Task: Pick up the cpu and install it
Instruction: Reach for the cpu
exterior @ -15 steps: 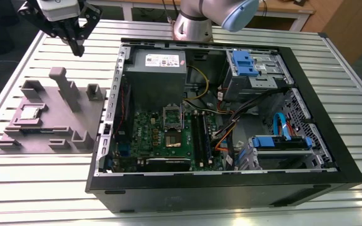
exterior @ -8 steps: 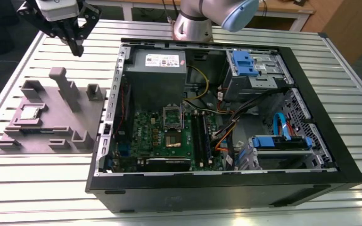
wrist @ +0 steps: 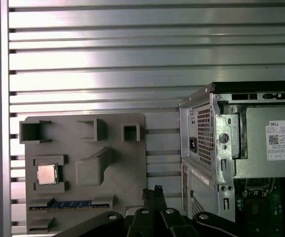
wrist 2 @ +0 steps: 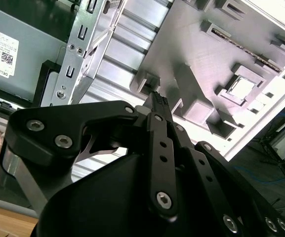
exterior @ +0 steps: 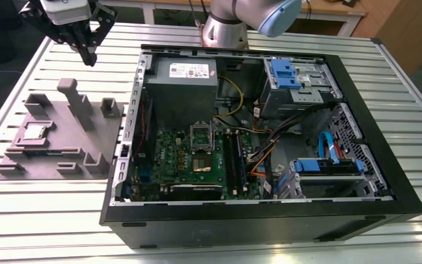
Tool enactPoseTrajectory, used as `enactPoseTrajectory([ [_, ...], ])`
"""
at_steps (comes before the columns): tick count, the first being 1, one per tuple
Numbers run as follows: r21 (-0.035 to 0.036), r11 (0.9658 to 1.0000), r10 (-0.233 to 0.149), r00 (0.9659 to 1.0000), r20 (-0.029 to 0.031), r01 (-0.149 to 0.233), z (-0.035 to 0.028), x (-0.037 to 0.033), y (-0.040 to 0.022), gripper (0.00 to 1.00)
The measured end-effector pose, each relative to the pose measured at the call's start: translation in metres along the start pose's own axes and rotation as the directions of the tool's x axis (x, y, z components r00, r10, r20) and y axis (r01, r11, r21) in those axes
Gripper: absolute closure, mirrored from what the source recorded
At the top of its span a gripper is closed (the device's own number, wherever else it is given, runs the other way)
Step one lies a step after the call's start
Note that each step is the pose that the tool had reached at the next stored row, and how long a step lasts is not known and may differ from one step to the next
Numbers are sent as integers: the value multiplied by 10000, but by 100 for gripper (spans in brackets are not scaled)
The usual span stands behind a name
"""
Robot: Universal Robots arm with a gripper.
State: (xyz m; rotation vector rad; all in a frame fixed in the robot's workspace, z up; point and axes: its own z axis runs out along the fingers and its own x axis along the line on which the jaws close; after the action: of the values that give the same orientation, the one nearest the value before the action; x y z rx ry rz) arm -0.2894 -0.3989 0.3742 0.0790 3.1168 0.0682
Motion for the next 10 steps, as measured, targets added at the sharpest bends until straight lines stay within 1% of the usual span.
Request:
enactPoseTrajectory([
  [6,0,10000,0,10000,0,0,0,29,-2,90],
  [10,0,10000,1,10000,0,-1,-1,94,-5,90],
])
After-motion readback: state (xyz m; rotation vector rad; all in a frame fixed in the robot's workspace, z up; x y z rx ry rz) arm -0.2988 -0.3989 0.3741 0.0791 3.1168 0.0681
